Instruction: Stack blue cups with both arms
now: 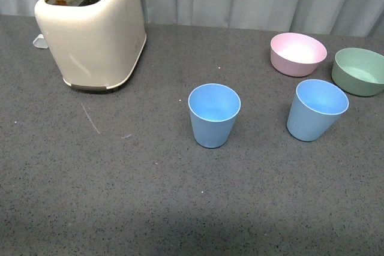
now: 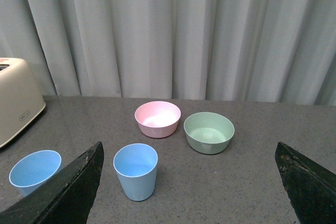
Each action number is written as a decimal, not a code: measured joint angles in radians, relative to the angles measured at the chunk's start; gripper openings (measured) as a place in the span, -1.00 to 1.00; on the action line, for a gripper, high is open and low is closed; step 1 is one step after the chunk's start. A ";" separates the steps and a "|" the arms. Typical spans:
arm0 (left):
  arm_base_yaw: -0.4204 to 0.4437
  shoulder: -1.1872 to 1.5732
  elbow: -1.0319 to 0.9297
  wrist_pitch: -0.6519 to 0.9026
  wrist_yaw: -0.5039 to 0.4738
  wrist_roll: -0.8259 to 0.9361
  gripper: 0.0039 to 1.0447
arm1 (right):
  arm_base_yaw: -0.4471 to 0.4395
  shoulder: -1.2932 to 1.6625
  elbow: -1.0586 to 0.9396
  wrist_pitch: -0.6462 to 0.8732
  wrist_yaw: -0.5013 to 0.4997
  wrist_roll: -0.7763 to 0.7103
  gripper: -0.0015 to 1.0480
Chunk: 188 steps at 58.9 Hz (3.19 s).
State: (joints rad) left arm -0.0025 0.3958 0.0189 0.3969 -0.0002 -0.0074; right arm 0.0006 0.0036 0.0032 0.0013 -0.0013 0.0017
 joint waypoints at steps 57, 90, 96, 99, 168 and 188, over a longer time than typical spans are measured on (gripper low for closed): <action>0.000 -0.390 0.000 -0.394 0.000 0.000 -0.93 | 0.000 0.000 0.000 0.000 0.000 0.000 0.81; 0.000 -0.391 0.000 -0.394 0.000 0.002 0.89 | -0.036 0.353 0.059 0.093 -0.141 -0.195 0.81; 0.000 -0.391 0.000 -0.394 0.000 0.002 0.88 | -0.034 0.663 0.117 0.316 -0.129 -0.154 0.81; 0.000 -0.391 0.000 -0.394 0.000 0.002 0.88 | -0.034 0.834 0.171 0.398 -0.114 -0.133 0.81; 0.000 -0.391 0.000 -0.394 0.000 0.002 0.88 | 0.087 2.031 1.053 -0.075 0.012 0.233 -0.23; 0.000 -0.391 0.000 -0.394 0.000 0.002 0.88 | 0.090 2.027 1.059 -0.098 -0.001 0.253 -0.98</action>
State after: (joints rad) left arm -0.0025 0.0044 0.0189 0.0025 0.0002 -0.0051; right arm 0.0902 2.0308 1.0622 -0.0971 -0.0025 0.2543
